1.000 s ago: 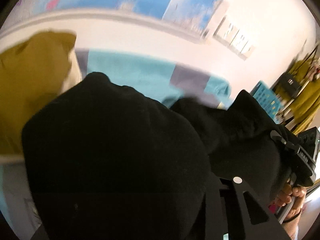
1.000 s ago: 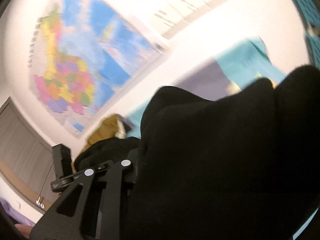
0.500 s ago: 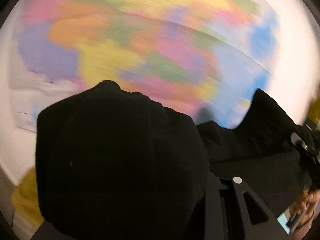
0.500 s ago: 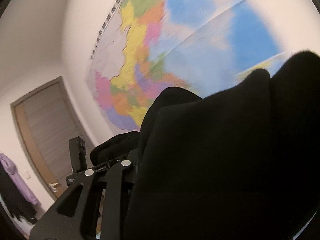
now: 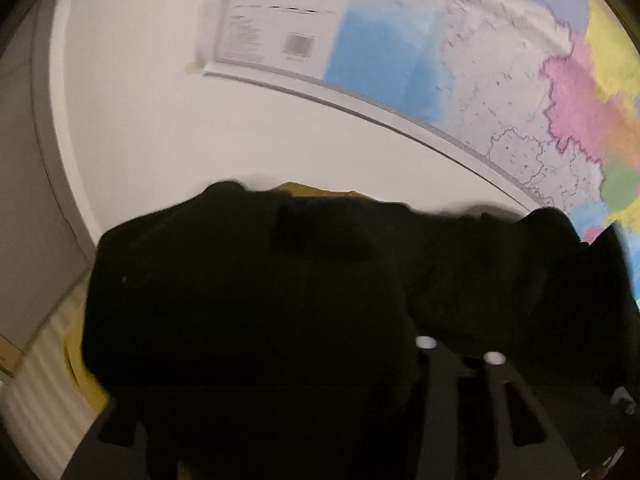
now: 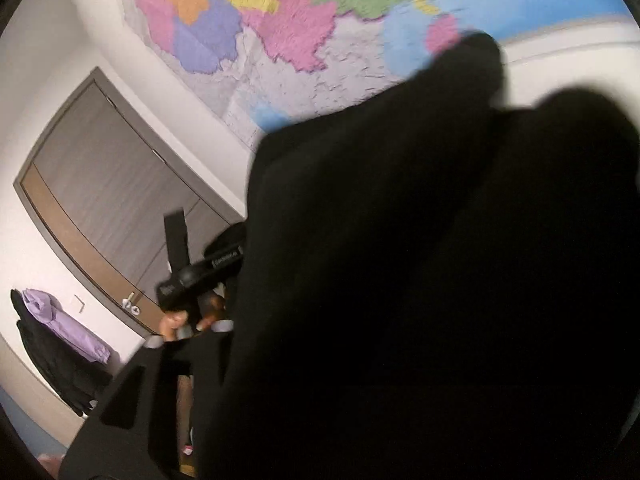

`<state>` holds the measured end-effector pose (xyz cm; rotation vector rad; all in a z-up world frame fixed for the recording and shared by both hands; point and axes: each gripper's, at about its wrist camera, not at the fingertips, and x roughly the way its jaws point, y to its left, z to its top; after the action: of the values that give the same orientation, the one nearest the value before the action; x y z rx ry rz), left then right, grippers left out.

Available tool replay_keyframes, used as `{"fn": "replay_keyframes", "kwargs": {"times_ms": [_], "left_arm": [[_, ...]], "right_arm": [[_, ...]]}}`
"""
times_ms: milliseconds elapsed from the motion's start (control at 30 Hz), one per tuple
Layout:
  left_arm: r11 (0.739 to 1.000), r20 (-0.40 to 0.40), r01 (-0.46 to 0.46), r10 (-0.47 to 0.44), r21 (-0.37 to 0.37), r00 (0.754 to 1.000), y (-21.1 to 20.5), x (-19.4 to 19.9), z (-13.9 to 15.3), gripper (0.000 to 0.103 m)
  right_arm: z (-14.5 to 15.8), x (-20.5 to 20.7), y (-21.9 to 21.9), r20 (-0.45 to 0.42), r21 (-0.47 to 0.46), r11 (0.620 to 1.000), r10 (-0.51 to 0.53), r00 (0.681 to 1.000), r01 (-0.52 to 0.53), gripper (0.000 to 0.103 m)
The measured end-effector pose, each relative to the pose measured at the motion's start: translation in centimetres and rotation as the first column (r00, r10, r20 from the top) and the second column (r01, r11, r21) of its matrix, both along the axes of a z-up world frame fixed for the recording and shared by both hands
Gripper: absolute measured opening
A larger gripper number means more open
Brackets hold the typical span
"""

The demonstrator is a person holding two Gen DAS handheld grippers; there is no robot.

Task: Fold large clothes
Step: 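Lift the folded black jacket with both grippers toward the clothes stack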

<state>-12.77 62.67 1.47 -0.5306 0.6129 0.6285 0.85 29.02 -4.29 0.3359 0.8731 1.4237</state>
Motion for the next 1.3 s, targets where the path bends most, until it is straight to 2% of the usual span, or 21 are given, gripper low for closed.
{"fn": "replay_keyframes", "kwargs": {"times_ms": [33, 67, 133, 200, 233, 300, 333, 367, 467, 500, 533, 567, 700, 767, 833, 933, 1000, 1033, 1133, 1200, 1300], "left_arm": [[1.000, 0.019, 0.003, -0.003, -0.004, 1.000, -0.1, -0.6, 0.0, 0.052], [1.000, 0.023, 0.001, 0.000, -0.008, 1.000, -0.2, -0.8, 0.0, 0.056], [1.000, 0.025, -0.004, 0.004, -0.011, 1.000, 0.1, -1.3, 0.5, 0.057], [1.000, 0.024, -0.003, 0.004, -0.015, 1.000, 0.1, -1.5, 1.0, 0.057], [1.000, 0.021, -0.005, 0.005, -0.017, 1.000, 0.7, -1.9, 1.2, 0.057], [1.000, 0.004, -0.016, 0.016, -0.003, 1.000, 1.2, -2.0, 1.6, 0.052], [1.000, 0.000, -0.019, 0.019, 0.002, 1.000, 0.1, -1.8, 2.0, 0.051], [1.000, -0.004, -0.022, 0.022, 0.007, 1.000, 0.2, -1.9, 2.3, 0.049], [0.999, -0.026, -0.047, 0.046, -0.004, 0.999, 1.1, -1.6, 1.7, 0.052], [0.998, -0.051, -0.059, 0.058, -0.014, 0.997, 1.5, -1.5, 1.2, 0.066], [0.996, -0.098, -0.085, 0.084, -0.001, 0.992, 1.7, -1.1, 0.5, 0.074], [0.993, -0.135, -0.112, 0.117, 0.047, 0.984, 1.4, -1.0, 0.3, 0.082], [0.976, -0.167, -0.112, 0.144, 0.188, 0.975, -1.6, -1.4, 1.4, 0.082], [0.967, -0.155, -0.119, 0.157, 0.226, 0.975, -2.7, -2.4, 2.4, 0.083], [0.950, -0.110, -0.139, 0.175, 0.279, 0.978, -4.2, -4.6, 3.8, 0.086], [0.931, -0.011, -0.159, 0.172, 0.328, 0.985, -6.2, -7.9, 5.9, 0.088], [0.935, 0.048, -0.133, 0.124, 0.330, 0.991, -7.8, -9.3, 7.0, 0.087], [0.939, 0.061, -0.107, 0.092, 0.327, 0.994, -8.8, -9.4, 7.3, 0.087], [0.941, 0.053, -0.008, -0.010, 0.338, 0.999, -11.8, -7.7, 7.6, 0.087], [0.947, 0.036, 0.083, -0.100, 0.310, 0.994, -13.3, -5.7, 7.1, 0.088], [0.941, -0.006, 0.144, -0.150, 0.306, 0.989, -15.2, -2.5, 5.6, 0.088]], "right_arm": [[0.1, 0.3, -1.5, -0.012, 0.002, 1.000, -0.002, 1.000, 0.002, 0.064], [0.4, 0.5, -2.8, -0.018, 0.012, 1.000, -0.013, 1.000, 0.013, 0.066], [1.2, 1.4, -5.9, -0.007, 0.026, 0.997, -0.068, 0.998, 0.068, 0.069], [1.8, 3.0, -7.8, -0.052, 0.049, 0.993, -0.107, 0.993, 0.109, 0.069], [1.8, 3.2, -8.5, -0.074, 0.063, 0.991, -0.113, 0.991, 0.118, 0.065], [1.9, 3.6, -8.2, -0.080, 0.049, 0.996, -0.076, 0.994, 0.080, 0.040], [2.1, 3.3, -7.9, -0.048, 0.027, 0.997, -0.064, 0.997, 0.065, 0.019], [2.1, 1.8, -8.9, -0.011, 0.015, 0.998, -0.061, 0.998, 0.061, 0.015], [1.5, -0.1, -10.2, -0.009, 0.006, 1.000, -0.031, 0.999, 0.031, 0.014], [0.1, -0.1, -10.4, -0.052, -0.033, 0.999, -0.025, 0.998, 0.023, 0.014], [-1.3, -0.9, -10.4, -0.072, -0.082, 0.996, -0.028, 0.997, 0.022, 0.016], [-2.4, -1.1, -10.6, -0.075, -0.147, 0.989, -0.032, 0.997, 0.021, 0.019], [-2.1, -1.2, -12.5, -0.062, -0.170, 0.984, -0.071, 0.996, 0.060, 0.036], [-0.6, -1.4, -12.7, -0.001, -0.173, 0.981, -0.093, 0.996, 0.091, 0.044], [0.7, -2.3, -14.1, 0.113, -0.175, 0.976, -0.114, 0.987, 0.133, 0.046], [3.6, -3.7, -15.5, 0.273, -0.143, 0.970, -0.155, 0.949, 0.199, 0.046], [5.0, -4.0, -14.3, 0.340, -0.113, 0.977, -0.134, 0.931, 0.182, 0.047], [5.9, -4.5, -13.8, 0.390, -0.102, 0.976, -0.140, 0.910, 0.194, 0.048], [7.4, -5.5, -10.2, 0.475, -0.088, 0.984, -0.094, 0.875, 0.153, 0.048], [7.5, -5.3, -6.9, 0.493, -0.120, 0.984, -0.054, 0.868, 0.130, 0.047], [6.9, -4.4, -3.0, 0.507, -0.166, 0.976, -0.039, 0.861, 0.141, 0.046]]}}
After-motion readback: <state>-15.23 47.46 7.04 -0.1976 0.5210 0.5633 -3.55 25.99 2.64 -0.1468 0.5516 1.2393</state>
